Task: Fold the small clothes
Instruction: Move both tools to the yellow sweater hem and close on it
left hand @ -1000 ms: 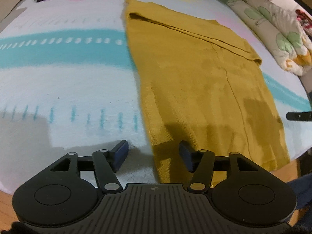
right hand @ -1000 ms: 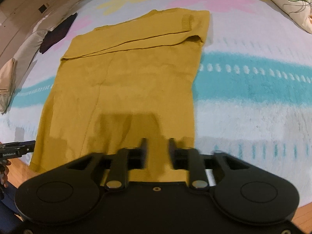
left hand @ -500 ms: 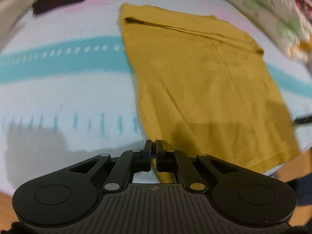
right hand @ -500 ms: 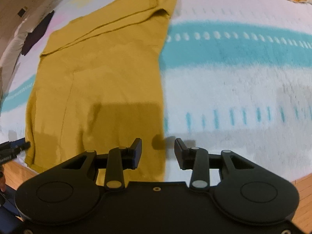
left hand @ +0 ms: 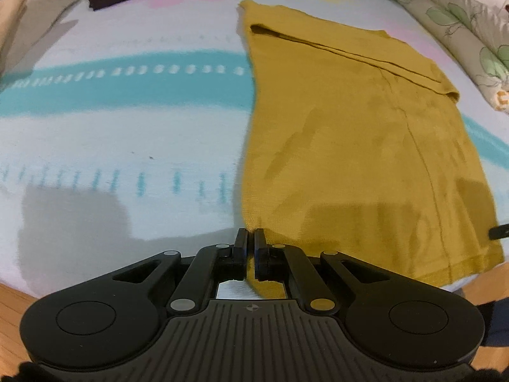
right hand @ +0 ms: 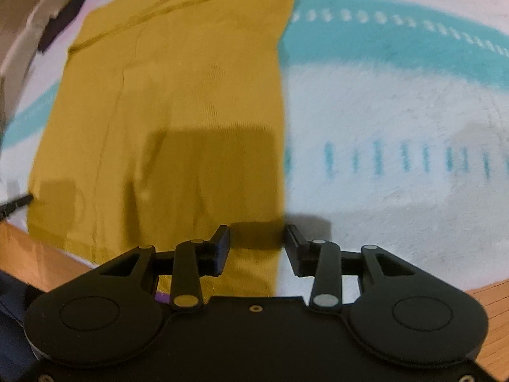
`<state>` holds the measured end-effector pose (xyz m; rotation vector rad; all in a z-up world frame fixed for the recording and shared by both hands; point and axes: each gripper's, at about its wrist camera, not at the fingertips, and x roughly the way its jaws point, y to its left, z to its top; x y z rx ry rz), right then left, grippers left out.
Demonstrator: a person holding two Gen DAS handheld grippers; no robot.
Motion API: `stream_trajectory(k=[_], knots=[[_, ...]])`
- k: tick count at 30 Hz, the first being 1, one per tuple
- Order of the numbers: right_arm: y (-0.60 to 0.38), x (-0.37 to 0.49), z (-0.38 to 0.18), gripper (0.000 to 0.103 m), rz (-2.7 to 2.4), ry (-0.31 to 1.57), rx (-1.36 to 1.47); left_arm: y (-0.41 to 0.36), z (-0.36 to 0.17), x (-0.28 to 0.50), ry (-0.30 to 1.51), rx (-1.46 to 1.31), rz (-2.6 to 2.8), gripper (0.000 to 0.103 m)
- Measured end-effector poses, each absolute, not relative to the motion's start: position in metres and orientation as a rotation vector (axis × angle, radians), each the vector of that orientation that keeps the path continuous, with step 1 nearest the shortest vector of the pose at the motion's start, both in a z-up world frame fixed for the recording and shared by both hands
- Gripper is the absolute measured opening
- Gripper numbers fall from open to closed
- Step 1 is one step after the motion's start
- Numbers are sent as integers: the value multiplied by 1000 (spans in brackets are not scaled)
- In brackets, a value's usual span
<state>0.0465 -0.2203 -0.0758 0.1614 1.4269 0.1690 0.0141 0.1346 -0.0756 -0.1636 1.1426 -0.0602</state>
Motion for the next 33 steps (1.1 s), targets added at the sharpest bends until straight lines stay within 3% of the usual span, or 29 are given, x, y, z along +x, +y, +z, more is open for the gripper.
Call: stream_trajectory(k=[1, 2, 6, 10, 14, 15, 17, 18, 26, 28, 30, 31, 33], knots=[[-216, 46, -77, 22, 175, 1427, 123, 135, -75, 14, 1140, -169, -65, 3], [-212, 45, -76, 11, 188, 1425, 98, 136, -72, 14, 1129, -175, -70, 3], [-218, 43, -57, 11, 175, 1339, 113, 152, -54, 9, 1061, -211, -69, 3], [-234, 44, -59, 11, 125, 1355, 167, 150, -74, 14, 1185, -219, -72, 4], [-224, 42, -73, 22, 138, 1432, 105, 144, -80, 13, 1237, -188, -95, 7], [-224, 41, -73, 23, 136, 1430, 101, 145, -81, 13, 1244, -212, -99, 14], [-228, 41, -70, 51, 130, 1417, 129, 152, -84, 12, 1255, -300, -114, 25], [-232, 41, -69, 55, 127, 1414, 147, 155, -85, 11, 1252, -322, -118, 28], [-225, 43, -78, 57, 151, 1466, 154, 150, -84, 9, 1231, -271, -149, 26], [-220, 43, -82, 57, 159, 1480, 143, 148, -84, 11, 1224, -259, -157, 9], [-215, 42, -85, 43, 181, 1486, 119, 148, -81, 11, 1210, -280, -156, 6], [-212, 39, -84, 11, 198, 1485, 117, 150, -78, 11, 1192, -296, -153, 6], [-211, 39, -84, 12, 244, 1482, 177, 154, -71, 10, 1146, -325, -149, 5]])
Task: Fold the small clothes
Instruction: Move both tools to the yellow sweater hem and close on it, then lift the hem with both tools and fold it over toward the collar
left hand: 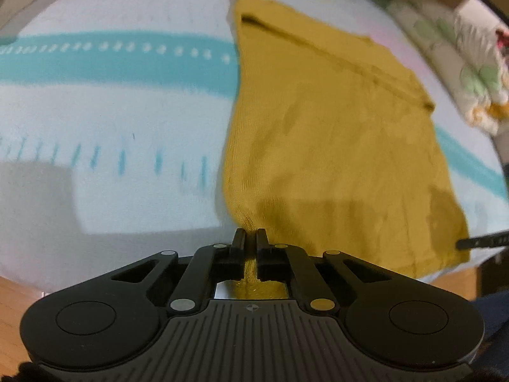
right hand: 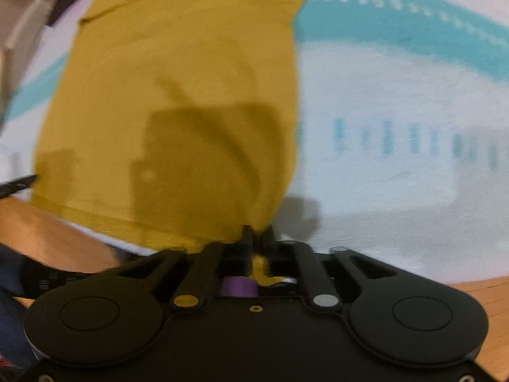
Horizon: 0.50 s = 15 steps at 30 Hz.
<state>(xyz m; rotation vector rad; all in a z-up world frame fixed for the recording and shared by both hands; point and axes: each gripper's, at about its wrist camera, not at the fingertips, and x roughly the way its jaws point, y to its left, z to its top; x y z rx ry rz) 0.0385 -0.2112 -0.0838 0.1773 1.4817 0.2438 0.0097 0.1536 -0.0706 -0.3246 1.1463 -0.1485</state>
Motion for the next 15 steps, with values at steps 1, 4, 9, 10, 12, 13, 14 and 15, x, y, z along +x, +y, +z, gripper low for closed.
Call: stream_trajectory(k=[1, 4, 9, 10, 12, 13, 14, 15], knots=[[-212, 39, -82, 12, 245, 1463, 196, 156, -66, 10, 1121, -342, -142, 5], [-226, 43, -71, 12, 240, 1378, 299, 164, -55, 12, 1050, -424, -125, 5], [-251, 47, -53, 12, 274, 1212, 540, 172, -38, 21, 951, -502, -114, 5], [-253, 47, -52, 12, 278, 1188, 576, 173, -35, 23, 942, -516, -114, 5], [-261, 51, -48, 12, 279, 1153, 636, 178, -31, 28, 923, -557, -114, 5], [-260, 51, -47, 12, 279, 1135, 660, 179, -28, 32, 913, -574, -112, 5], [-261, 53, -45, 12, 275, 1114, 681, 181, -25, 35, 903, -584, -110, 5], [-268, 59, -40, 12, 271, 1097, 695, 182, -22, 40, 891, -588, -106, 5]])
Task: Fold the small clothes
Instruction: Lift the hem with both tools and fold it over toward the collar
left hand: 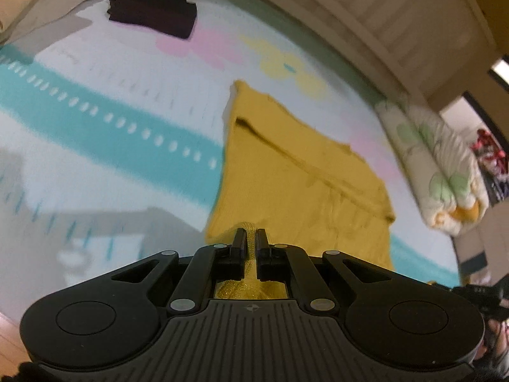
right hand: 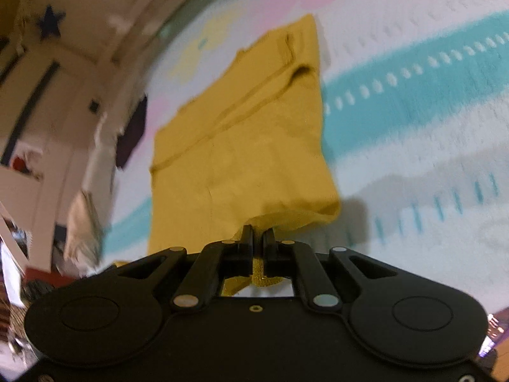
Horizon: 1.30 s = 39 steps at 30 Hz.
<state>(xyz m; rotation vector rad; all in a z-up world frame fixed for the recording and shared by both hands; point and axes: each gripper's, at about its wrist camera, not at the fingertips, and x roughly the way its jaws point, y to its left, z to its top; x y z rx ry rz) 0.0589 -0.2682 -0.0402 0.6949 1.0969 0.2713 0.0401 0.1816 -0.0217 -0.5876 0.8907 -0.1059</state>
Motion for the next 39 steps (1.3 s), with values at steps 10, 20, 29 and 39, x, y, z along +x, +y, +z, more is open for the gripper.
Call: stream_trajectory(k=[10, 20, 29, 39], knots=[[-285, 105, -9, 12, 220, 966, 770, 182, 14, 111, 825, -588, -91, 5], [-286, 189, 0, 12, 174, 921, 759, 177, 16, 195, 810, -619, -62, 5], [-295, 252, -31, 12, 118, 939, 798, 174, -8, 258, 825, -595, 12, 5], [-295, 292, -78, 21, 82, 981, 801, 164, -41, 292, 864, -528, 43, 5]])
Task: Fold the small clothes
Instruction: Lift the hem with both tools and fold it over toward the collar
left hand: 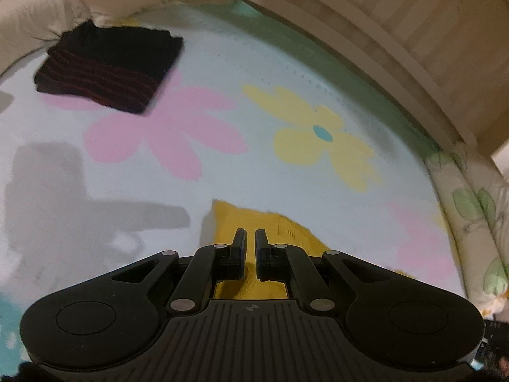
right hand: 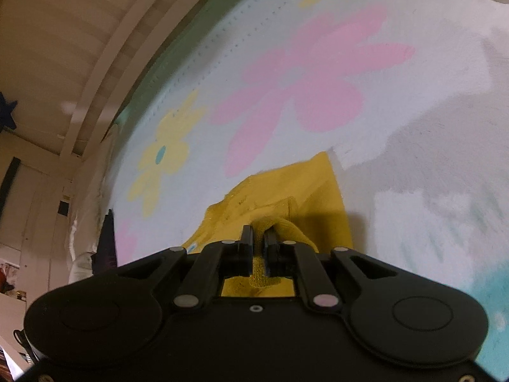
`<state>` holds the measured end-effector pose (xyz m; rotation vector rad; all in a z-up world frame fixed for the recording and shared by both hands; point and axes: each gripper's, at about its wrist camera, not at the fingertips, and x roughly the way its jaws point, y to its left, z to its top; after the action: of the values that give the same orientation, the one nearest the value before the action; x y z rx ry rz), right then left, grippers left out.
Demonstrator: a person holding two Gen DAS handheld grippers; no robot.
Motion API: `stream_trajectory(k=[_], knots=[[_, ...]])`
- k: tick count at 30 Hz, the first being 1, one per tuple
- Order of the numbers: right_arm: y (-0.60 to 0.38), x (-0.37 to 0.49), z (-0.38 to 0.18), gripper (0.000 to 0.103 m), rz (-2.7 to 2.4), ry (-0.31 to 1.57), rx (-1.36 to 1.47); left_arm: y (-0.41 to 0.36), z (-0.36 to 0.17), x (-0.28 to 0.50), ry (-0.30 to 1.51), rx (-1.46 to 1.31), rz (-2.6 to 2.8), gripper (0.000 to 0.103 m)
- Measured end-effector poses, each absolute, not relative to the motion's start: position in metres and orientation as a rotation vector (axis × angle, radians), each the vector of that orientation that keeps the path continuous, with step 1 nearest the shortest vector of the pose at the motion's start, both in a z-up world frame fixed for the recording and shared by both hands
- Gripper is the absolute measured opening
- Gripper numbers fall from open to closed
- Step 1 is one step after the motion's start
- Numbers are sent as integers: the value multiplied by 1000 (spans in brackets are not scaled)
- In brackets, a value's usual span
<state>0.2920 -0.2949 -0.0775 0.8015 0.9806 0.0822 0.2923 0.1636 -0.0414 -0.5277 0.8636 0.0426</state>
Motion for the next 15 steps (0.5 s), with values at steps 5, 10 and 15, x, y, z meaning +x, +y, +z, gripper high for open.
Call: stream_trajectory(k=[5, 10, 15], knots=[[-297, 289, -74, 60, 52, 950, 763, 148, -41, 286, 927, -392, -51, 7], [-301, 277, -59, 61, 74, 925, 699, 136, -41, 261, 989, -290, -181, 8], [-302, 267, -54, 60, 135, 966, 655, 112, -51, 246, 1055, -161, -326, 8]])
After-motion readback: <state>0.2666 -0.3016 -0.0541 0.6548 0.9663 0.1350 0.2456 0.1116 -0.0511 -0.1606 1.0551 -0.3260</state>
